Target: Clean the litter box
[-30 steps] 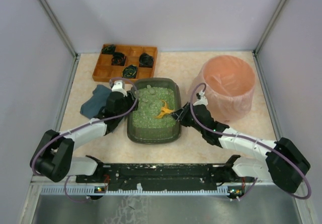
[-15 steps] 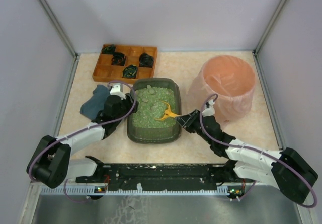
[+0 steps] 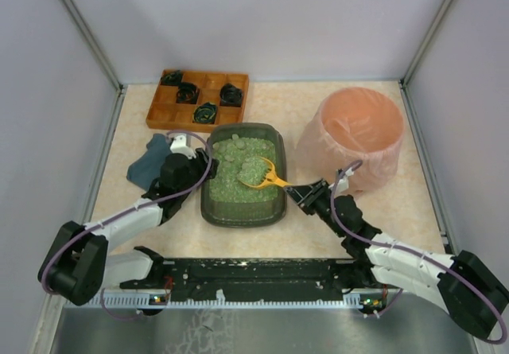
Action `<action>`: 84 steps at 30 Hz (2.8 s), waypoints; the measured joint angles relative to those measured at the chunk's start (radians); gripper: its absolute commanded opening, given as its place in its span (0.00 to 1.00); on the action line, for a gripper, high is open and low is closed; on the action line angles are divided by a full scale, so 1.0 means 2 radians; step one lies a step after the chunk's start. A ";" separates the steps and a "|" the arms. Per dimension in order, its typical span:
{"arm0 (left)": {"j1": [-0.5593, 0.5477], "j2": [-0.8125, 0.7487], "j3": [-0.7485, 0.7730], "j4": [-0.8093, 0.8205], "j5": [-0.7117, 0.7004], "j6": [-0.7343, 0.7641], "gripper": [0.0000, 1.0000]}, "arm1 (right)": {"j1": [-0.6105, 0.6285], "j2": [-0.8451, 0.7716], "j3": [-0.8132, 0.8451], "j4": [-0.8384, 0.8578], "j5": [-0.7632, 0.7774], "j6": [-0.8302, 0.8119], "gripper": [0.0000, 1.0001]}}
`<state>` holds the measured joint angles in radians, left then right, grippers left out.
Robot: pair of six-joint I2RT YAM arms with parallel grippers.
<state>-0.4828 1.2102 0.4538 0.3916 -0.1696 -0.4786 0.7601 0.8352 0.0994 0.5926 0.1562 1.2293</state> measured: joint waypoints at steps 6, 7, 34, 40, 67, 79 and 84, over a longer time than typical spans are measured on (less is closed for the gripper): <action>0.000 -0.027 -0.014 0.026 -0.006 -0.012 0.57 | -0.003 -0.022 -0.040 0.049 -0.001 0.014 0.00; 0.000 -0.028 -0.014 0.031 -0.006 -0.013 0.57 | -0.004 -0.024 -0.041 0.053 -0.002 0.014 0.00; 0.000 -0.012 -0.009 0.047 -0.024 -0.008 0.56 | -0.050 0.060 -0.045 0.182 -0.094 0.050 0.00; 0.000 0.006 0.005 0.032 -0.024 -0.009 0.56 | -0.053 0.093 -0.033 0.196 -0.112 0.049 0.00; 0.000 0.007 0.011 0.016 -0.023 -0.009 0.56 | -0.076 0.072 -0.008 0.177 -0.155 0.046 0.00; 0.000 0.007 0.011 0.014 -0.023 -0.009 0.56 | -0.076 0.057 -0.004 0.148 -0.155 0.035 0.00; 0.000 0.007 0.013 0.013 -0.023 -0.009 0.56 | -0.083 0.055 -0.005 0.138 -0.151 0.036 0.00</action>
<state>-0.4828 1.2251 0.4793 0.4179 -0.2146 -0.4957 0.5938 0.9447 0.0898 0.8680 -0.1463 1.3010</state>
